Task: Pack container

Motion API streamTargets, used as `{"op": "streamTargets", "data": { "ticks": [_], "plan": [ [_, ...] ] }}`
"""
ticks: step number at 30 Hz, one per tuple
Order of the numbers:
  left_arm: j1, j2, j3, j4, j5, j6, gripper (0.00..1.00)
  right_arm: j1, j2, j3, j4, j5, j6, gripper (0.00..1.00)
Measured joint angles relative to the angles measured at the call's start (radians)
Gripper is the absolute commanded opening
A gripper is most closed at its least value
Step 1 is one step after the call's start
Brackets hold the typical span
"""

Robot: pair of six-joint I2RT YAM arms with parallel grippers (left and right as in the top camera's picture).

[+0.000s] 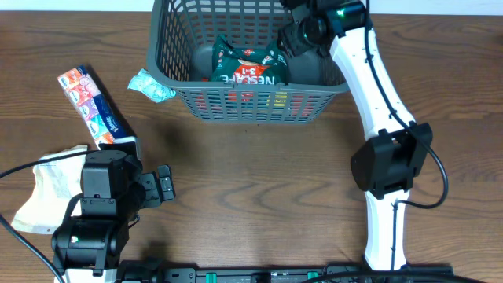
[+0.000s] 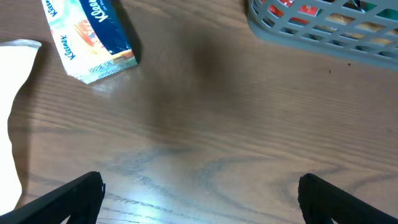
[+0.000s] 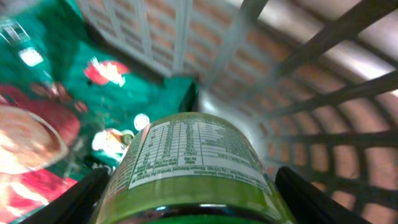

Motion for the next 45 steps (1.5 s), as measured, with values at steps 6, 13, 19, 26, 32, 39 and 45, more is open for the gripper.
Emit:
{"op": "streamTargets", "data": {
  "ticks": [6,13,19,26,32,39,45],
  "plan": [
    [0.0,0.0,0.0,0.0,0.0,0.0,0.98,0.0,0.077,0.0,-0.035,0.0,0.0,0.31],
    [0.0,0.0,0.0,0.0,0.0,0.0,0.99,0.0,0.086,0.002,-0.037,0.0,0.0,0.68],
    [0.0,0.0,0.0,0.016,0.0,0.0,0.98,0.0,0.086,0.007,-0.05,0.008,0.005,0.99],
    [0.0,0.0,0.002,0.013,0.0,-0.003,0.99,-0.001,0.064,0.038,-0.082,0.007,0.003,0.99],
    [0.0,0.024,0.093,-0.057,0.0,-0.007,0.98,-0.024,-0.06,0.087,-0.107,0.003,0.003,0.99],
    [0.0,0.213,0.492,-0.26,-0.088,-0.036,0.98,-0.121,-0.33,0.128,-0.13,0.003,0.038,0.99],
    [0.059,0.513,0.892,-0.39,-0.135,-0.077,0.98,-0.295,-0.498,0.142,-0.217,0.004,0.158,0.99]
  ]
}}
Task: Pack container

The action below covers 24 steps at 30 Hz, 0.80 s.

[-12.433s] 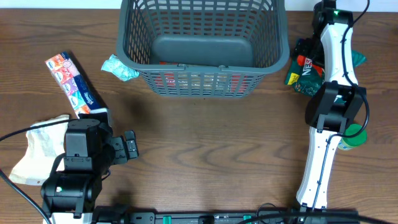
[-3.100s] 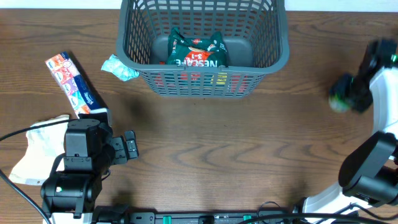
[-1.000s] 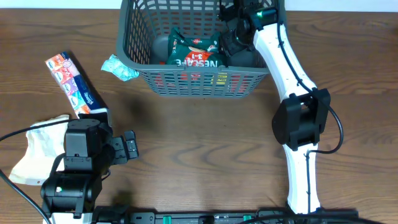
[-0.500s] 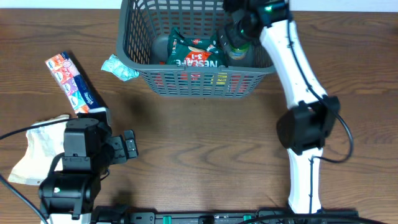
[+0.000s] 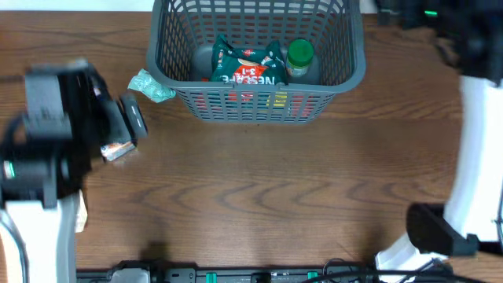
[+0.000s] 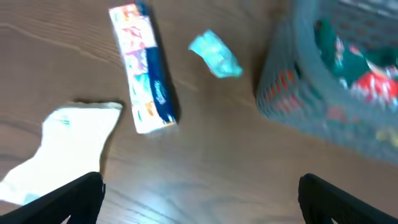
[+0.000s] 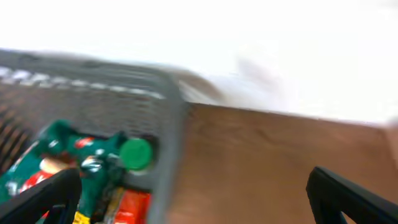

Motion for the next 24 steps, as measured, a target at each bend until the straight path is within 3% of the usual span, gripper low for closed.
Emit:
{"op": "streamTargets", "data": {
  "ticks": [7,17,24],
  "plan": [
    [0.146,0.291,0.228,-0.075,-0.019,-0.013,0.99,-0.194,-0.042,0.0,-0.151,0.002,0.087,0.99],
    [0.245,0.512,0.232,-0.07,-0.022,-0.016,0.98,-0.257,-0.04,-0.002,-0.192,0.0,0.106,0.99],
    [0.245,0.65,0.207,0.061,-0.022,-0.02,0.98,-0.257,-0.04,-0.002,-0.174,0.0,0.105,0.99]
  ]
}}
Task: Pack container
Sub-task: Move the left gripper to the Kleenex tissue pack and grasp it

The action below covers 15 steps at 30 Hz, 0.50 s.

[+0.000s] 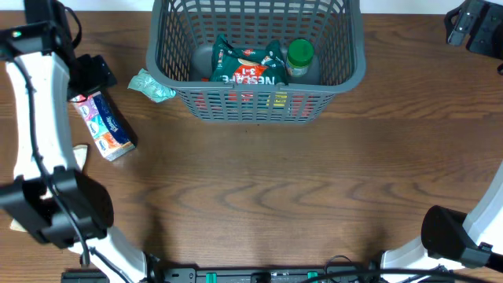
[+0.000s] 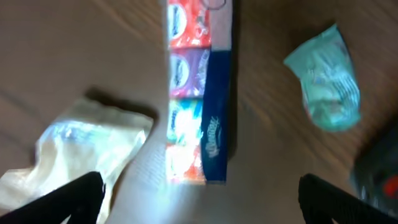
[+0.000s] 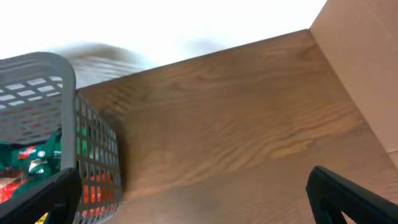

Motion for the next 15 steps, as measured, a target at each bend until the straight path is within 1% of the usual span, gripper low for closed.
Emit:
{"op": "streamTargets", "data": {
  "ticks": [5,12,15],
  "plan": [
    [0.0,0.06,-0.066,0.11,-0.001,0.0,0.98,0.0,0.0,0.0,-0.005,0.015,-0.004,0.99],
    [0.017,0.084,-0.122,0.147,-0.047,-0.019,0.99,-0.002,0.0,0.0,-0.01,0.076,-0.004,0.99],
    [0.03,0.084,-0.151,0.191,-0.057,-0.025,0.98,-0.006,0.0,0.0,-0.012,0.087,-0.004,0.99]
  ]
}}
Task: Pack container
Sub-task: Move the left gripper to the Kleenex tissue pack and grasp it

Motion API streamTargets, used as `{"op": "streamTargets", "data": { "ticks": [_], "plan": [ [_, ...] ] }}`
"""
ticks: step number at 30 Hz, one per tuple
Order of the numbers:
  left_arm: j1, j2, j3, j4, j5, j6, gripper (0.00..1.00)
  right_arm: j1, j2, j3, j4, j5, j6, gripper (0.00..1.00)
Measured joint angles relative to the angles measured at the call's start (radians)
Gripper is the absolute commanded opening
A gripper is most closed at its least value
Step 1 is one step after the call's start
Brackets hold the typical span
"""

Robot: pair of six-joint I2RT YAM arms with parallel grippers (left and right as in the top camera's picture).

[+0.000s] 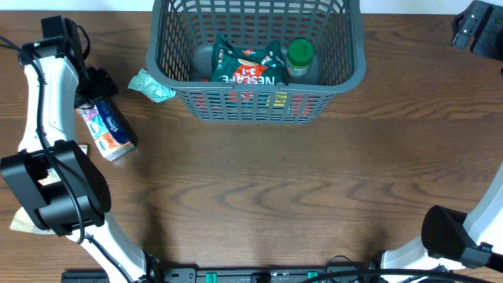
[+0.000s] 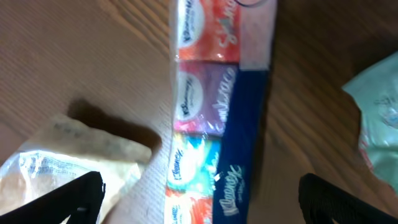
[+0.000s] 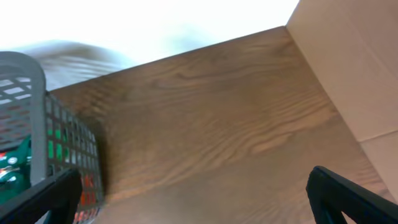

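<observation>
A grey basket (image 1: 356, 69) at the back middle holds a green coffee pouch (image 1: 250, 67) and a green-lidded bottle (image 1: 299, 53). A long tissue pack (image 1: 108, 130) lies on the table left of it, filling the left wrist view (image 2: 214, 124). My left gripper (image 1: 93, 85) hangs open close over the pack's far end (image 2: 199, 202). A teal packet (image 1: 151, 85) lies against the basket's left wall. My right gripper (image 1: 475, 23) is open and empty at the far right back (image 3: 193, 199), clear of the basket (image 3: 37, 124).
A cream bag (image 2: 56, 168) lies left of the tissue pack, mostly under my left arm in the overhead view. A cardboard wall (image 3: 354, 74) stands at the table's right edge. Red and yellow packs show through the basket's front wall (image 1: 259, 101).
My left gripper has come down closer to the tissue pack, which now looks larger in its view. My right gripper has shifted slightly further from the basket.
My right gripper was inside the basket around the green-lidded bottle, with the left arm low at the front left. Then the bottle stood free in the basket and the right gripper was outside. The left gripper was over the left items, then over the tissue pack.
</observation>
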Motion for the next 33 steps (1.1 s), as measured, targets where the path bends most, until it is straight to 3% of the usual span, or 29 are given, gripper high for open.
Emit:
{"op": "streamTargets", "data": {
  "ticks": [13,30,33],
  "plan": [
    [0.005,0.002,-0.242,0.275,0.012,0.026,0.98,0.0,0.0,0.0,-0.017,0.008,0.0,0.99],
    [0.025,0.122,-0.249,0.349,0.039,0.045,0.99,0.0,0.0,0.0,-0.07,0.012,-0.012,0.99],
    [0.025,0.122,-0.249,0.349,0.038,0.042,0.8,-0.005,0.0,0.0,-0.07,0.011,-0.013,0.99]
  ]
}}
